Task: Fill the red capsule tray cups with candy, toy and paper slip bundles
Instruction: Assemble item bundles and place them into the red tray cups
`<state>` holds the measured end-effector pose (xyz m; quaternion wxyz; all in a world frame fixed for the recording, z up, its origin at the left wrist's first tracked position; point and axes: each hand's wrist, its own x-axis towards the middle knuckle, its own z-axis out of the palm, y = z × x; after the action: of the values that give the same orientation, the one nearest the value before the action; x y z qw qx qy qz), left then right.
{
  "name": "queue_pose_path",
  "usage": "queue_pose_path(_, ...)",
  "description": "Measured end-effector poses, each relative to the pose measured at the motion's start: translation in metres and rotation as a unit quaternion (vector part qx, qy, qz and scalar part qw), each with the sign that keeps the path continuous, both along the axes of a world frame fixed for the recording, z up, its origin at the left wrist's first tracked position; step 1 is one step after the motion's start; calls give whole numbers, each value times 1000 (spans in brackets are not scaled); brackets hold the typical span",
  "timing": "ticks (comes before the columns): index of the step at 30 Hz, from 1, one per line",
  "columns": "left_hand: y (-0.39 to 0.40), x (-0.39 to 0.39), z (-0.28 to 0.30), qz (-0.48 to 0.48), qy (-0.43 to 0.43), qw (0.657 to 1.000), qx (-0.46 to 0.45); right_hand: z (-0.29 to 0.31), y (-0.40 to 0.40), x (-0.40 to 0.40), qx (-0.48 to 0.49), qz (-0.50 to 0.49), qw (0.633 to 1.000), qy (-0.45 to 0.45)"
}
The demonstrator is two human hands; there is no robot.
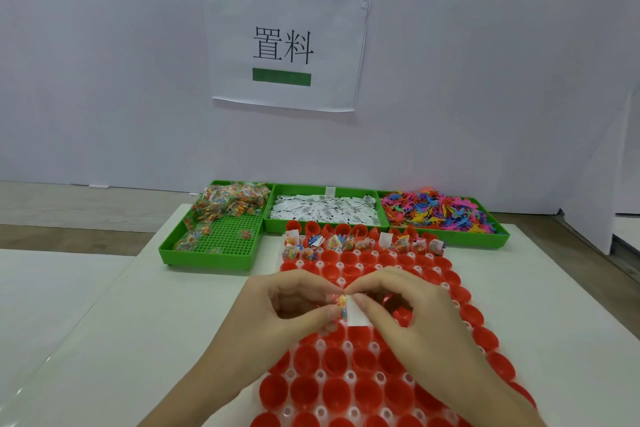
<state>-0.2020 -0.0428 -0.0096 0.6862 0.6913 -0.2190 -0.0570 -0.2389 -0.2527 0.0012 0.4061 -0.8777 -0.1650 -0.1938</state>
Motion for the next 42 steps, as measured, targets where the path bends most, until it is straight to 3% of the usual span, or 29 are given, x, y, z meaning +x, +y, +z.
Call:
queue_pose_path(5, -2, -2, 1, 5, -2, 1000, 7, -2, 4, -5, 39, -37, 999, -3)
queue_pose_path(13, -3, -4, -3, 5, -8, 1000, 28, -3, 11, -10, 3, 8, 1000, -20)
queue_pose_path(19, 1, -2, -1, 17, -49, 997, 61, 2, 10, -9, 149, 38, 984, 87)
queue_pose_path(24, 2, -3, 1, 35, -91, 992, 81, 4, 4, -7, 161, 41, 979, 121)
queue_pose_path(28, 4, -1, 2, 42, -98, 990, 89, 18, -9, 8, 108, -14, 990, 89)
queue_pose_path(33, 8, 4, 2, 68, -86, 990, 90, 38, -44, 76, -33, -112, 991, 63)
queue_pose_path(38, 9, 6, 0, 87, -85, 988, 92, 35, -95, 163, -175, -198, 959, 106)
queue_pose_path(42, 11, 8, -2, 93, -60, 991, 73, 19, -132, 198, -275, -201, 929, 146)
